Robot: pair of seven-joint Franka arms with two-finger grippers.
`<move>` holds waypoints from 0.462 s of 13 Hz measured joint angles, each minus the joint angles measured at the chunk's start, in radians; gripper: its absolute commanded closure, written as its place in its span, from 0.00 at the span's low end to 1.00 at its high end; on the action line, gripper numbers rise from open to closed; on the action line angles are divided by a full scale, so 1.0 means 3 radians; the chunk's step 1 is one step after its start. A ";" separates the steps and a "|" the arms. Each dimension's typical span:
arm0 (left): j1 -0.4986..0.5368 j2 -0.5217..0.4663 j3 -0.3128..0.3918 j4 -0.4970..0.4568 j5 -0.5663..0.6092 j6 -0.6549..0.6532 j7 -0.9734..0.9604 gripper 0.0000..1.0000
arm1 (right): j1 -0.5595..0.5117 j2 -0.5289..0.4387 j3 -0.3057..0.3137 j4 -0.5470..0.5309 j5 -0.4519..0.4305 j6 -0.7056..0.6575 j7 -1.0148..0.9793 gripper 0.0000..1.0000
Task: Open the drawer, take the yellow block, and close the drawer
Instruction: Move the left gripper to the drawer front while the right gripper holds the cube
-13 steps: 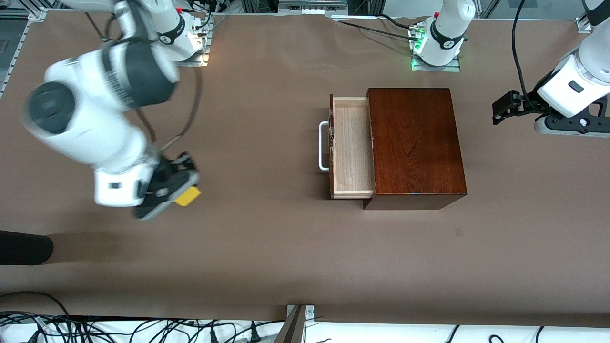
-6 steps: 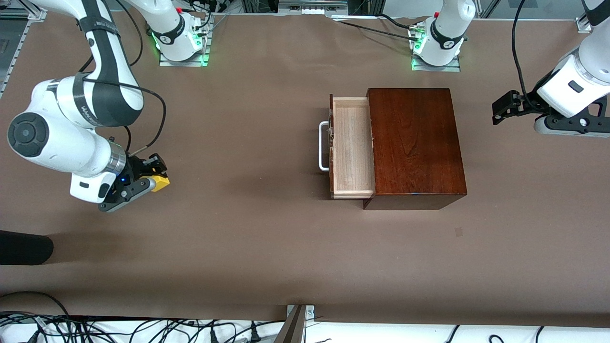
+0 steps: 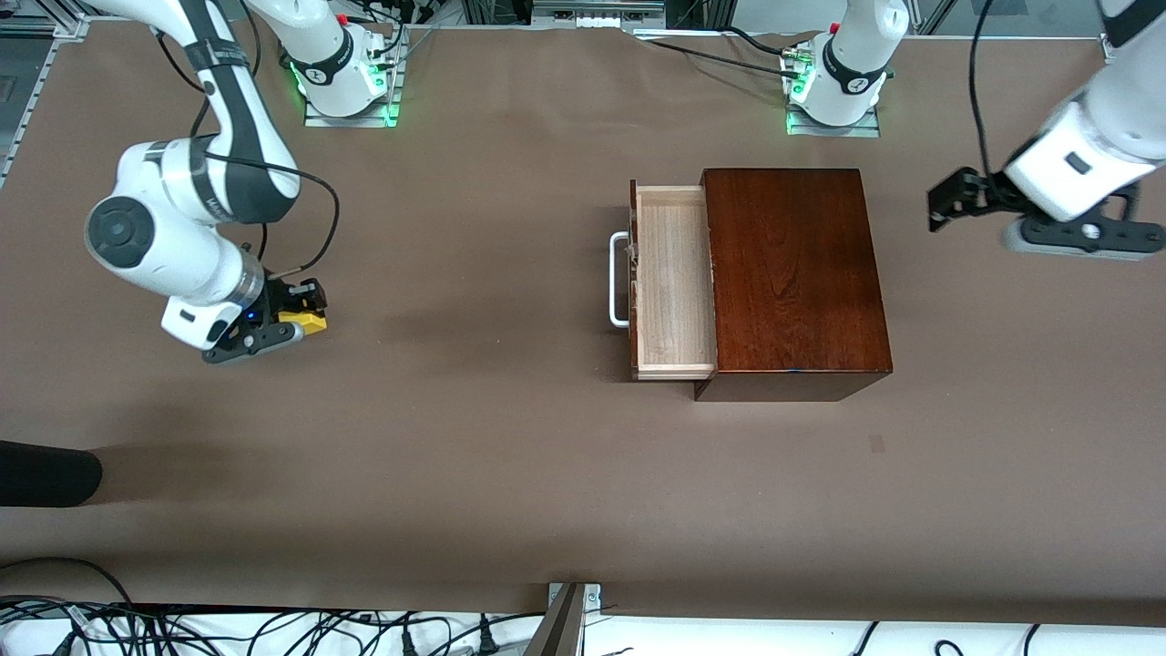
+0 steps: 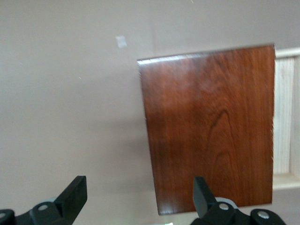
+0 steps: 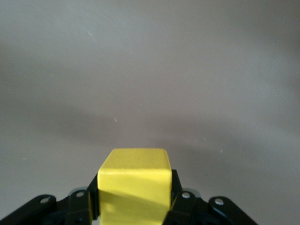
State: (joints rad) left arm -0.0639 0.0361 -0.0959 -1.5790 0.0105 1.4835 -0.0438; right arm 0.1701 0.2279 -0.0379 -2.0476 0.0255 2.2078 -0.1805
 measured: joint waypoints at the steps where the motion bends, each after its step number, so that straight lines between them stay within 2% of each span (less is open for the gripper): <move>1: -0.0078 0.0017 -0.0048 0.0000 -0.0019 -0.0055 0.0013 0.00 | 0.0000 -0.0052 0.0005 -0.0202 -0.0027 0.0166 0.0065 1.00; 3: -0.0283 0.0069 -0.0111 0.0001 -0.0067 -0.0065 0.0085 0.00 | 0.0000 -0.0116 0.0012 -0.0493 -0.0040 0.0357 0.0265 1.00; 6: -0.0586 0.0214 -0.0131 0.0009 -0.0284 -0.0046 0.0455 0.00 | 0.0000 -0.0135 0.0023 -0.0741 -0.0046 0.0613 0.0659 1.00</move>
State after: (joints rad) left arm -0.2398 0.1003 -0.1351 -1.5762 -0.0748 1.4697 0.0927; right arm 0.1701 0.1873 -0.0309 -2.2699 0.0117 2.3917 0.0171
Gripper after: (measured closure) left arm 0.000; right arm 0.445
